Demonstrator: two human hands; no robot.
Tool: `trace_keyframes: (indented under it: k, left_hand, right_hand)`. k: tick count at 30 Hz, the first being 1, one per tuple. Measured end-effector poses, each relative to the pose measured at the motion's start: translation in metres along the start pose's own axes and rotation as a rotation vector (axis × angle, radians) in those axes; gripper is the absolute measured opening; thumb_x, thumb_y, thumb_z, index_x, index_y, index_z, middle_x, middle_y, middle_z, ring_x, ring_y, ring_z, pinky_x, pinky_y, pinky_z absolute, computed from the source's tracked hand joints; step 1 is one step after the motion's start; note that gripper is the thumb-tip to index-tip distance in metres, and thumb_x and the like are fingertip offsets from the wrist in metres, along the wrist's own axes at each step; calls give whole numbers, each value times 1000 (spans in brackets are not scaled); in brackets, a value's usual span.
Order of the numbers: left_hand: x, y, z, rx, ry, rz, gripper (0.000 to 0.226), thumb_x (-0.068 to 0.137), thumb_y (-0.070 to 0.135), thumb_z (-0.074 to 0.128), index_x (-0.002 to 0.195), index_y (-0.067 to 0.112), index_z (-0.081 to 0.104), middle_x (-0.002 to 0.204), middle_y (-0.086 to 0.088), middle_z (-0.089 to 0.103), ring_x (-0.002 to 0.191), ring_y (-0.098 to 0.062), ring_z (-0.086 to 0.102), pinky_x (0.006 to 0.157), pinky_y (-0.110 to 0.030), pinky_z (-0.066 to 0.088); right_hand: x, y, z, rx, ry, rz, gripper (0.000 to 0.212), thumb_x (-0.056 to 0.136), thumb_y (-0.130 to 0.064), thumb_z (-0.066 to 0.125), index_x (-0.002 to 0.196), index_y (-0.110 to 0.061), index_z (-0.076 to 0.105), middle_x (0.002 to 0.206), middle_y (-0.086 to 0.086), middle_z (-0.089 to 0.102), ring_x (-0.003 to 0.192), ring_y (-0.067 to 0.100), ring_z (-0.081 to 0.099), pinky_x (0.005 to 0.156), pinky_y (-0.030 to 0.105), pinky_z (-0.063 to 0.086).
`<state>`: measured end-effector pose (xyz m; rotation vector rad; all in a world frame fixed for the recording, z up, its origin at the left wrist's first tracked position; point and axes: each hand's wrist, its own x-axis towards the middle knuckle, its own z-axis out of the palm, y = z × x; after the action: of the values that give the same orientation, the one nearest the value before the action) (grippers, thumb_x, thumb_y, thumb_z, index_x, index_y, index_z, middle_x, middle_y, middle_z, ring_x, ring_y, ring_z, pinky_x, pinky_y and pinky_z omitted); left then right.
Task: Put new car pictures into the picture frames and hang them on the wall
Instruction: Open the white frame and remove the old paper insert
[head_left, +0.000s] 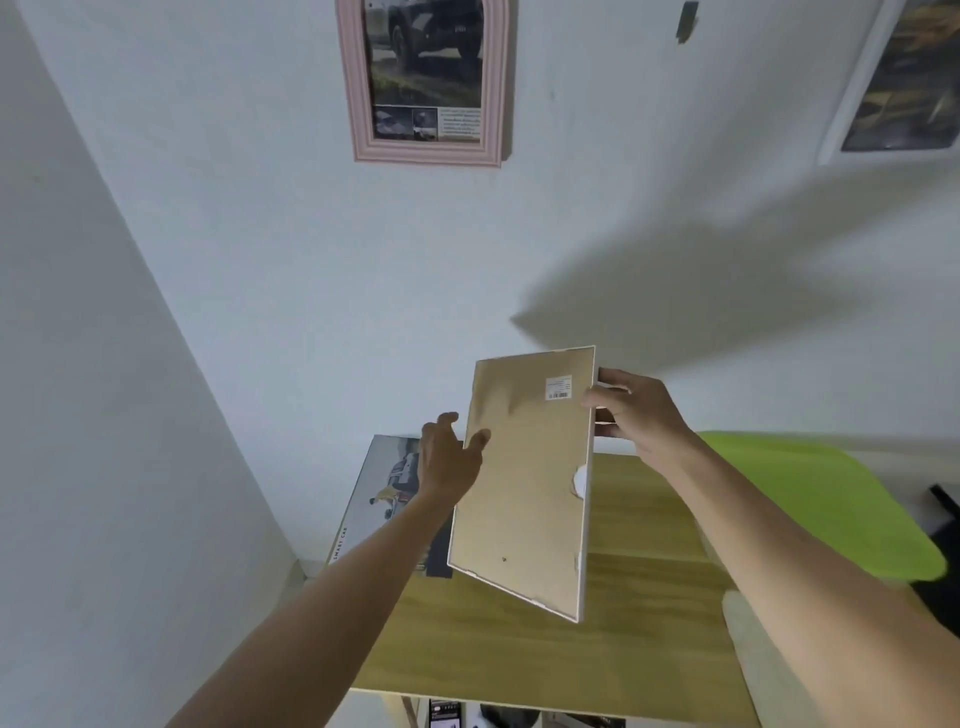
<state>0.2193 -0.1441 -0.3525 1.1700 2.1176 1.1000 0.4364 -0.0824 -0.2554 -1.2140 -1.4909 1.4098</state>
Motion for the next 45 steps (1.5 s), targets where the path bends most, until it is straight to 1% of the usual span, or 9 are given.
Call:
trace_keyframes:
  k: [2,7,14,18,22,27,32,39,45]
  left_hand:
    - [11,-16,0,12,-57,-103,59,94,41,59,142,9,44,135,-13,52,120,-30,54,96,-39,43]
    - [17,-53,4,-235,-209,-262,21,92,3,59,111,-2,68,78,-13,69,68,-23,62,75,-41,58]
    - [18,-88,24,-362,-324,-515,23,88,6,70,111,7,69,102,-9,73,85,-19,69,66,-26,54]
    - [21,-104,48,-339,-246,-598,27,84,-3,70,110,5,69,103,-12,72,87,-24,70,64,-27,56]
    - [32,-115,70,-233,-144,-639,28,77,4,77,103,16,74,115,-4,68,101,-26,66,90,-43,56]
    - [42,-122,85,-113,-71,-636,31,79,5,75,108,16,75,109,2,64,96,-17,58,96,-35,51]
    - [45,-135,96,10,-16,-554,27,80,7,74,105,16,77,105,-3,74,104,-22,63,92,-31,50]
    - [33,-145,101,104,-25,-459,21,82,6,57,68,17,68,55,7,53,56,-11,43,49,-17,30]
    - [24,-155,94,167,-165,-308,15,85,10,53,86,13,68,78,-11,62,71,-17,52,60,-22,40]
  right_hand:
    - [5,13,-9,6,-41,49,33,81,-1,61,104,-17,78,99,9,77,82,25,72,79,39,61]
    - [29,57,-23,33,-44,178,31,81,-1,61,99,-18,80,102,5,77,100,25,69,90,44,55]
    - [56,130,-26,105,-44,380,31,88,2,57,106,-13,76,99,7,77,80,22,70,66,33,56]
    - [78,179,-20,47,50,438,25,94,-4,58,104,-18,76,96,2,78,83,20,72,84,40,59]
    - [90,216,-11,-246,16,418,36,97,-20,52,126,-37,66,118,-12,70,102,15,68,93,34,55]
    - [94,238,3,-342,-155,543,55,90,-4,42,126,-43,58,109,-12,69,98,16,64,79,28,52]
    - [100,255,24,-349,93,523,33,88,-7,53,108,-30,66,95,-2,72,84,23,67,73,33,56]
    - [101,273,42,-483,199,508,37,85,-3,49,106,-21,73,101,0,74,94,25,67,83,37,55]
    - [77,268,51,-617,143,406,34,83,-11,48,110,-25,65,106,2,65,83,30,64,67,35,55]
